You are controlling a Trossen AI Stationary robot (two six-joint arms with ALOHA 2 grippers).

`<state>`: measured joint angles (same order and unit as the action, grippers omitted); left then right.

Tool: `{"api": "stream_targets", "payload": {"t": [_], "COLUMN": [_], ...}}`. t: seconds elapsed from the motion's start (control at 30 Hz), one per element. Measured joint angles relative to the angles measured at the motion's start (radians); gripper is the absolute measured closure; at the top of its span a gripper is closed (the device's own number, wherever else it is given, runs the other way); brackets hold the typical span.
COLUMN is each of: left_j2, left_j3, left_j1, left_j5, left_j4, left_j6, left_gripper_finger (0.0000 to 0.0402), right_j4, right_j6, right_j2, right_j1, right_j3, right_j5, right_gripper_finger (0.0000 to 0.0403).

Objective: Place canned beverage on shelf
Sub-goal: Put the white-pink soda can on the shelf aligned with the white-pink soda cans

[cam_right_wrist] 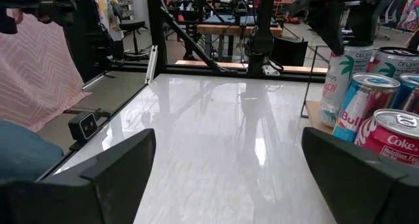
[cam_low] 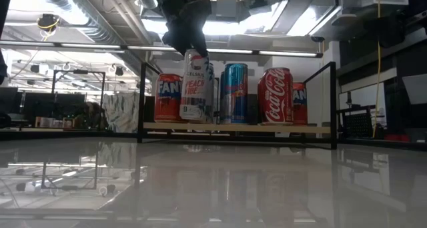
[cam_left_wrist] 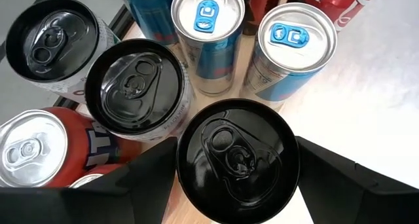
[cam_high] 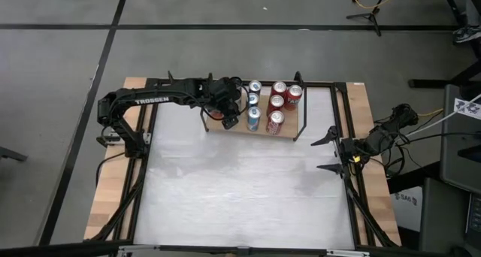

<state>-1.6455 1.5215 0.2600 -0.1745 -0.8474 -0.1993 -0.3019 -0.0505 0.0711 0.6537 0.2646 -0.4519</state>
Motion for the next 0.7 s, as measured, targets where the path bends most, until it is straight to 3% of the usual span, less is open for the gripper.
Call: {"api": "stream_targets", "payload": {"t": [0.7], "left_j2": [0.000], "left_j3": [0.000], "left_j1": [0.000], "left_j5": [-0.026], "left_j4": [0.000], "left_j6": [0.000], "left_gripper_finger": [0.0125], "right_j4": [0.000], "right_j6": [0.000], "right_j2": [0.000], "right_j1": [0.000], "right_j3": [0.000], "right_j5": [0.000], "right_gripper_finger": [0.0029]}}
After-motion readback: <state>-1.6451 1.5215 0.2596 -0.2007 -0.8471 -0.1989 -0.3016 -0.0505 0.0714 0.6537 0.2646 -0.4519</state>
